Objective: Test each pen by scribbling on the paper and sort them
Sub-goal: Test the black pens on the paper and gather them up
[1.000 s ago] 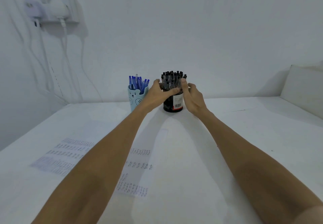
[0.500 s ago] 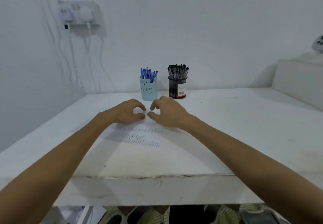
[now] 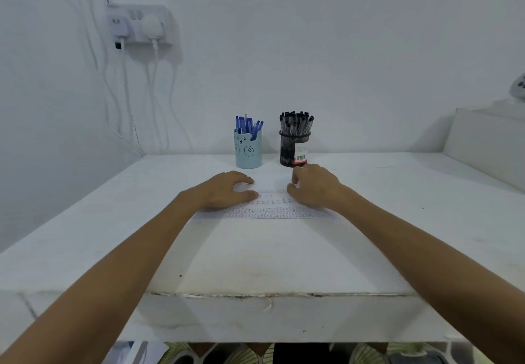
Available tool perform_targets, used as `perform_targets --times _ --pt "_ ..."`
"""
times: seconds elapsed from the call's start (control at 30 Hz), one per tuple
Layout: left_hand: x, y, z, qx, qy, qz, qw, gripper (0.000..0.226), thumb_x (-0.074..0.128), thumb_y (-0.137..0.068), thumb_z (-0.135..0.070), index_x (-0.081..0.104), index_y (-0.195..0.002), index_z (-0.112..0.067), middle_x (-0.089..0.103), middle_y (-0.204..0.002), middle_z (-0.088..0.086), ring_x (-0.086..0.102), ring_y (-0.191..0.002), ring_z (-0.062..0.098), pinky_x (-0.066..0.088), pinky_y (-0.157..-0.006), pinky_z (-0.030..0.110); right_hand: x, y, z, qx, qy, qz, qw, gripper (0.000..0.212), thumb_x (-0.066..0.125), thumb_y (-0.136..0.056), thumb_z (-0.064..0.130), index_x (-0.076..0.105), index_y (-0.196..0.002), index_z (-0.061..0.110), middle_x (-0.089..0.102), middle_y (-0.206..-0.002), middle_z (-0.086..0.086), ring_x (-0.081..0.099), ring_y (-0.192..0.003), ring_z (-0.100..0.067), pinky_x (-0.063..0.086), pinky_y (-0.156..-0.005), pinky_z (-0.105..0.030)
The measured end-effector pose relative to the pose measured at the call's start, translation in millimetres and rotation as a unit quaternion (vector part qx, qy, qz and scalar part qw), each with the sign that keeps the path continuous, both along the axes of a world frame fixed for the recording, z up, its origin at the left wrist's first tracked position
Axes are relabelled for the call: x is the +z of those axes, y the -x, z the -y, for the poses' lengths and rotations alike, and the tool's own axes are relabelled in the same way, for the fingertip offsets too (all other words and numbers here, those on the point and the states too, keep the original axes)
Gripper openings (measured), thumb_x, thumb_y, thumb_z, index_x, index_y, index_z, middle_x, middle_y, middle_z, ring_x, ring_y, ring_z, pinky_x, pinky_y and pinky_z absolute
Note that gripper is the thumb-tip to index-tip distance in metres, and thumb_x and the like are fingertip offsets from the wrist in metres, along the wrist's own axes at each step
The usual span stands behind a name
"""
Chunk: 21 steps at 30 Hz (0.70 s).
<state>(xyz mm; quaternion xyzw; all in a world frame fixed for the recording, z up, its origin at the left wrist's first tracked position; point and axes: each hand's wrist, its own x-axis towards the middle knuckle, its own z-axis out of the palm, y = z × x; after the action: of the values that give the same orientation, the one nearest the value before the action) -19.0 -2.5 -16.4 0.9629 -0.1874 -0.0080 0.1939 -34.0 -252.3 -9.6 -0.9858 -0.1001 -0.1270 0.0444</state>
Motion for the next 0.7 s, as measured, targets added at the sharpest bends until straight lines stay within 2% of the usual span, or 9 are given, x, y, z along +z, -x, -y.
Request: perform_targets --times 0.1,0.17,0.23,0.27,0.33,0.4,0.5,0.63,0.7 --pt "0.3 -12.6 3.0 0.018 0.014 0.028 0.999 0.051 0.062 -0.093 -0.062 0.060 -0.134 -0.031 0.052 -0.148 -0.006 0.049 -0.133 0.016 0.039 -0.114 0.040 5.6 -15.3 -0.7 -0.040 -0.009 -0.006 0.999 0.034 0.055 -0.095 0.046 0.060 -0.091 0.013 0.061 -0.098 -0.006 0.059 -0.085 -0.025 0.049 -0.072 -0.033" --pt "5.9 -22.6 2.6 0.045 0.065 0.063 0.995 0.043 0.064 -0.096 -0.052 0.063 -0.129 -0.024 0.060 -0.138 -0.003 0.056 -0.119 0.016 0.045 -0.101 0.036 10.7 -28.9 0.2 -0.072 -0.086 0.016 0.994 0.034 0.058 -0.093 0.046 0.055 -0.083 0.013 0.057 -0.088 -0.006 0.057 -0.079 -0.026 0.044 -0.064 -0.030" --pt "11.3 -40.0 3.2 0.094 0.145 0.093 0.981 0.040 0.069 -0.096 -0.041 0.061 -0.127 -0.015 0.064 -0.130 0.001 0.060 -0.110 0.018 0.045 -0.090 0.031 13.6 -47.7 4.0 -0.088 -0.213 0.039 0.972 0.036 0.063 -0.091 0.045 0.058 -0.096 0.011 0.059 -0.091 -0.006 0.060 -0.085 -0.027 0.047 -0.063 -0.031" --pt "13.0 -49.4 4.4 0.130 0.188 0.101 0.968 0.043 0.072 -0.095 -0.038 0.057 -0.125 -0.011 0.063 -0.126 0.003 0.061 -0.109 0.021 0.044 -0.086 0.030 13.7 -57.4 5.6 -0.095 -0.282 0.037 0.954 0.044 0.067 -0.090 0.046 0.058 -0.108 0.007 0.060 -0.099 -0.007 0.061 -0.092 -0.026 0.051 -0.070 -0.034" --pt "16.0 -67.5 10.4 0.190 0.264 0.096 0.941 0.058 0.080 -0.089 -0.037 0.048 -0.125 -0.006 0.057 -0.123 0.007 0.059 -0.114 0.027 0.044 -0.083 0.032 11.7 -75.7 6.7 -0.117 -0.393 0.028 0.912 0.070 0.076 -0.084 0.049 0.049 -0.126 -0.001 0.058 -0.116 -0.010 0.059 -0.109 -0.027 0.052 -0.085 -0.040" --pt "17.0 -82.2 20.3 0.210 0.308 0.064 0.926 0.081 0.085 -0.083 -0.039 0.037 -0.138 -0.005 0.051 -0.135 0.012 0.054 -0.127 0.030 0.046 -0.089 0.035 8.4 -92.7 3.3 -0.127 -0.448 0.018 0.885 0.084 0.081 -0.079 0.051 0.042 -0.130 -0.002 0.057 -0.123 -0.014 0.058 -0.115 -0.030 0.052 -0.086 -0.039" --pt "13.4 -100.7 37.5 0.200 0.340 0.020 0.919 0.101 0.089 -0.080 -0.033 0.022 -0.150 -0.005 0.048 -0.146 0.012 0.051 -0.133 0.030 0.043 -0.092 0.030 3.6 -116.6 -6.5 -0.123 -0.476 0.012 0.871 0.088 0.085 -0.075 0.050 0.039 -0.130 -0.001 0.058 -0.123 -0.014 0.059 -0.113 -0.030 0.052 -0.084 -0.037" --pt "-3.2 -119.1 50.3 0.184 0.358 0.032 0.915 0.092 0.092 -0.076 -0.032 0.031 -0.141 -0.008 0.053 -0.136 0.007 0.055 -0.121 0.026 0.047 -0.089 0.029 -9.6 -132.3 -19.4 -0.134 -0.452 0.066 0.880 0.080 0.081 -0.079 0.044 0.040 -0.131 -0.001 0.054 -0.128 -0.018 0.056 -0.116 -0.034 0.049 -0.092 -0.040" --pt "-9.2 -123.6 51.6 0.194 0.359 0.055 0.911 0.087 0.091 -0.076 -0.030 0.036 -0.139 -0.007 0.055 -0.136 0.008 0.056 -0.120 0.027 0.050 -0.090 0.032 -13.8 -133.9 -22.4 -0.139 -0.442 0.085 0.882 0.076 0.079 -0.080 0.045 0.043 -0.129 0.000 0.056 -0.124 -0.016 0.057 -0.113 -0.033 0.048 -0.086 -0.038"
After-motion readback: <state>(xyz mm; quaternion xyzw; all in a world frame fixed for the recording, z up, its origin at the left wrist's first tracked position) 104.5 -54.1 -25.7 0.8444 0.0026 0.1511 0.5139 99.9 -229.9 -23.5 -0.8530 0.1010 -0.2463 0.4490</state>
